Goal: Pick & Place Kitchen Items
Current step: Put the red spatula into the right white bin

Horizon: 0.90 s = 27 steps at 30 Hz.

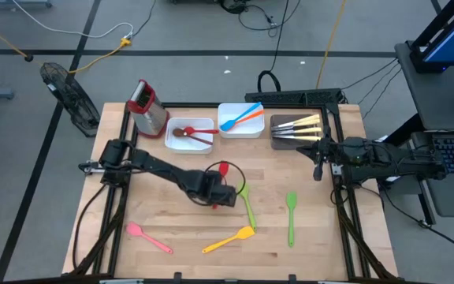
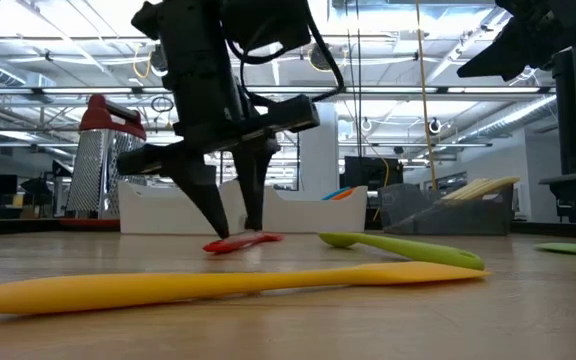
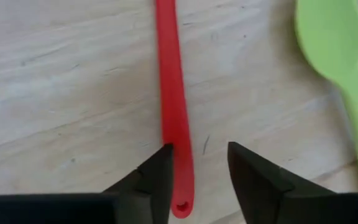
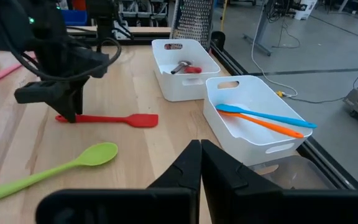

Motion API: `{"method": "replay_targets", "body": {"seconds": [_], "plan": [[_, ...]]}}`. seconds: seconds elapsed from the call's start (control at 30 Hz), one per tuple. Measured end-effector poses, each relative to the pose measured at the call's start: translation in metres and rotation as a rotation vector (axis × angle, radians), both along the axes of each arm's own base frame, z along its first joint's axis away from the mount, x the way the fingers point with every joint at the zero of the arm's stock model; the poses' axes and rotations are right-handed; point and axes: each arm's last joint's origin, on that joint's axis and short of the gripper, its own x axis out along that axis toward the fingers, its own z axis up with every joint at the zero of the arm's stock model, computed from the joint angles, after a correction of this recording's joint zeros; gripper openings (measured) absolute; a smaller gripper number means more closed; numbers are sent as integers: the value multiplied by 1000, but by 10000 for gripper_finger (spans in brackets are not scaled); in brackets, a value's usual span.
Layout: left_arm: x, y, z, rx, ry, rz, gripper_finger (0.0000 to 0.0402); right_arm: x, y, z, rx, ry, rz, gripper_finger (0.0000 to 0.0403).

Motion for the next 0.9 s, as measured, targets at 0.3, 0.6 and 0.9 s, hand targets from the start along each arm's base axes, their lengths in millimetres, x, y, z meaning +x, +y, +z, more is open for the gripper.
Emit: {"method": "replay_targets", "body": {"seconds": [0.3, 0.6, 0.9], "plan": [[3, -4, -21, 28, 52, 5, 190, 0, 0, 0, 3, -4, 0, 4], [0, -10, -42, 77, 137, -33, 98, 0, 0, 0, 2, -5, 3, 4], [1, -7, -41, 82, 122, -8, 22, 0, 0, 0, 1, -4, 3, 4]]}}
